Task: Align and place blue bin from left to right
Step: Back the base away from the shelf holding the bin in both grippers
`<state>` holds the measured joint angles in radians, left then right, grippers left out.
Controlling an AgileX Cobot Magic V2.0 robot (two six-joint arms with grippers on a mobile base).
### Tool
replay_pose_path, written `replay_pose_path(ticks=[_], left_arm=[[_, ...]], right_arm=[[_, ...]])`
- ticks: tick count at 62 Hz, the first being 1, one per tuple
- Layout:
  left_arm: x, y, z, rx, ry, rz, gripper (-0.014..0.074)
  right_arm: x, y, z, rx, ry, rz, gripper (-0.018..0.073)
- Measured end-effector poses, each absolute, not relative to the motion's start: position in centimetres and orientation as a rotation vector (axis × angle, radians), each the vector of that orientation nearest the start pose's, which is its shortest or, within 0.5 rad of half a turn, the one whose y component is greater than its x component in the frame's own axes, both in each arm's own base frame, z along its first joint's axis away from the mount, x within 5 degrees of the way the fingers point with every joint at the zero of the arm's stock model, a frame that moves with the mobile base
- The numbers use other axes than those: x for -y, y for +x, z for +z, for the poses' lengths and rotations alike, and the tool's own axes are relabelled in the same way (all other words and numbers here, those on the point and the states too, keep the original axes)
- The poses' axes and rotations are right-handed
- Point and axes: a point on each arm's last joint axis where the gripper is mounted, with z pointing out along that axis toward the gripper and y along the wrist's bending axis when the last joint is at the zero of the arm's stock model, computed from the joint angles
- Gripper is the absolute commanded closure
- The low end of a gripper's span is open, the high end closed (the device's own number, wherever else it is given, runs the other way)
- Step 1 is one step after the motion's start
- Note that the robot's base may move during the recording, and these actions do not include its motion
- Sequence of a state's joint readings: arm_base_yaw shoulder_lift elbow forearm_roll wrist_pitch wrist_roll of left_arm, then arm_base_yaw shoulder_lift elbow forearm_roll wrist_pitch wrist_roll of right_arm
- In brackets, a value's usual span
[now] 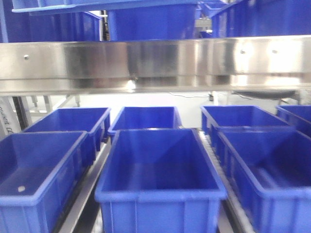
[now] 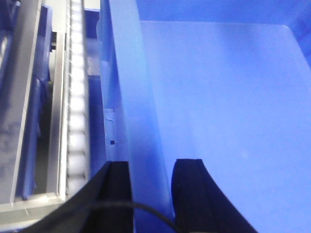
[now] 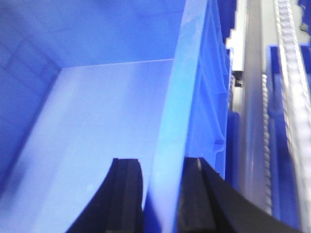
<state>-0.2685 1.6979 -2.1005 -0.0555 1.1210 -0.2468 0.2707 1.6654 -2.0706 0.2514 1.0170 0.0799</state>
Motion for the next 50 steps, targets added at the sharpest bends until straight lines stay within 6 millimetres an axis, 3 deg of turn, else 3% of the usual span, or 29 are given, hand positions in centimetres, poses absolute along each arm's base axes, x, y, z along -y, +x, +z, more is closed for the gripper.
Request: replay_pose_path(ticks=[50], left_arm=[[9.93,34.43,48.18,-2.225,0.026,-0.352,0.0583]], right_arm=[[-11.30,33.53,49.49,-2.101,-0.190,0.516,0.0638]])
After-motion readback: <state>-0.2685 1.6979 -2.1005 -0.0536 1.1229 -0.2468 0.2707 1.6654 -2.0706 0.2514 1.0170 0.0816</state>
